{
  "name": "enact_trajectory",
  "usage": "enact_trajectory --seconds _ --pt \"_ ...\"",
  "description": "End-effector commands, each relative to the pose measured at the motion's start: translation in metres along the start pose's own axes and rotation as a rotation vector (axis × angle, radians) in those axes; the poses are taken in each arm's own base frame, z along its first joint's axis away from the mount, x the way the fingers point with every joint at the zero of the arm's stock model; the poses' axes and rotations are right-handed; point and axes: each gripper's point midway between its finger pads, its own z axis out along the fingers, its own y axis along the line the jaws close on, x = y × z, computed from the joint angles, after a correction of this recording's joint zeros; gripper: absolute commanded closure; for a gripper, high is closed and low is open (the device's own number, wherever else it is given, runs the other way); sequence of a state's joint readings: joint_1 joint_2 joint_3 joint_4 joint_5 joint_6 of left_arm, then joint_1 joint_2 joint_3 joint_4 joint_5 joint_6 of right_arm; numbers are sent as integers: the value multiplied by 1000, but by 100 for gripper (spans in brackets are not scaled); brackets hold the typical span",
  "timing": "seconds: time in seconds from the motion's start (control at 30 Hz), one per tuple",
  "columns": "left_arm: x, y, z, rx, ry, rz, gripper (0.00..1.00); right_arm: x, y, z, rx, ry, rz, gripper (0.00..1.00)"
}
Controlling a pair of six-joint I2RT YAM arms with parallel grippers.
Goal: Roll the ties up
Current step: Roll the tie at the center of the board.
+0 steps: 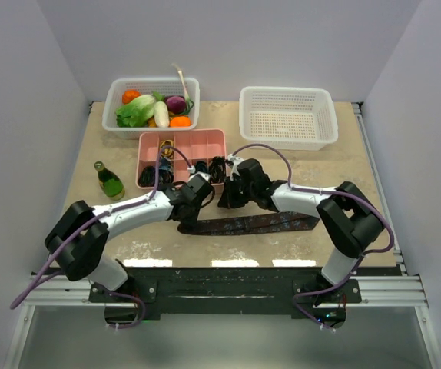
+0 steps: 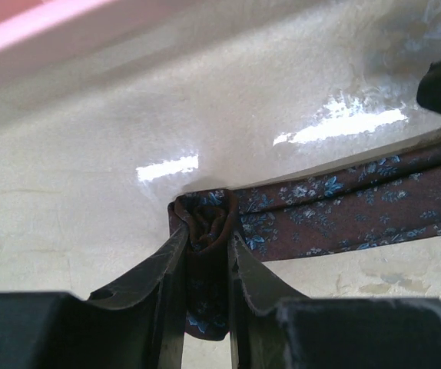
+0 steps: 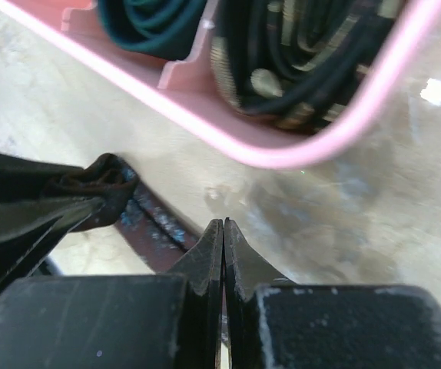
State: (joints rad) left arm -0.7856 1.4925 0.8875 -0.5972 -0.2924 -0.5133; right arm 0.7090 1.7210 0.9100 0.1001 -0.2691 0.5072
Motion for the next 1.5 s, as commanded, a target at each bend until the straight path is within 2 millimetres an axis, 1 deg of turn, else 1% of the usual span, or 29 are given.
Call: enact_trajectory --seconds 0.0,0.07,0.13,0.17,0.2,0.23,0.27,0.3,0.33,0.37,0.4,0.43,0.47,0.5,0.53,0.57,0.6,0.67,0.7,0.8,0.83,0.93,1.07,1.2,1.3,1.4,1.47 --pt "-5 -13 -2 -20 -7 -8 100 -7 -5 -12 30 -32 -28 100" --pt "-5 -18 -1 -17 -7 -7 100 -6 -9 -12 39 -31 -24 100" --pt "-7 -26 -2 -9 -10 -11 100 -5 -9 -11 37 -28 -22 100" --pt "-5 -31 1 -8 -3 1 100 -4 -10 -11 38 -27 -19 100" --pt "-7 -36 0 -3 -7 -4 100 -3 -10 -10 36 -24 -22 100" --pt "-7 -39 1 -5 -6 -1 100 -2 -11 -10 38 -23 -17 100" --pt "-1 -42 4 -13 13 15 98 -3 -11 -10 39 -25 -19 100" --pt "-3 -45 4 -18 12 8 90 -3 -12 -10 41 -24 -17 100" --pt "-2 -48 5 -25 16 11 85 -2 -13 -9 43 -22 -18 100" --pt "5 -51 9 -39 39 33 80 -2 -13 -9 43 -22 -16 100" --pt "3 -55 9 -44 39 30 70 -1 -13 -9 44 -21 -16 100" --pt "6 -53 14 -77 47 41 67 0 -14 -8 45 -18 -15 100" --pt "11 -53 13 -96 61 57 64 -1 -13 -9 44 -21 -16 100" --pt "9 -56 13 -103 57 49 58 0 -15 -8 47 -18 -15 100" --pt "9 -56 14 -117 54 54 55 1 -16 -8 53 -17 -16 100" --pt "13 -57 14 -129 64 68 53 1 -16 -8 54 -18 -17 100" --pt "10 -61 13 -127 50 60 47 1 -17 -8 57 -18 -17 100" --pt "7 -64 8 -127 27 60 43 0 -18 -8 58 -17 -15 100" --pt "4 -65 6 -122 12 50 39 -1 -18 -9 57 -20 -16 100" --pt "-6 -64 -6 -105 -41 16 36 -3 -17 -9 57 -22 -18 100" --pt "-12 -63 -13 -96 -70 1 36 -3 -17 -9 57 -23 -22 100" --pt "-18 -59 -23 -93 -107 -21 35 -4 -14 -10 41 -23 -28 100" --pt "-17 -51 -29 -116 -111 -27 35 -6 -12 -10 36 -26 -34 100" --pt "-13 -46 -31 -124 -104 -34 38 -9 -8 -12 23 -33 -40 100" --pt "-11 -46 -33 -109 -105 -45 38 -11 -6 -13 15 -38 -42 100" --pt "-13 -43 -40 -103 -125 -69 39 -14 0 -16 -6 -45 -52 100" --pt "-19 -40 -51 -85 -160 -100 38 -17 9 -19 -36 -54 -65 100"
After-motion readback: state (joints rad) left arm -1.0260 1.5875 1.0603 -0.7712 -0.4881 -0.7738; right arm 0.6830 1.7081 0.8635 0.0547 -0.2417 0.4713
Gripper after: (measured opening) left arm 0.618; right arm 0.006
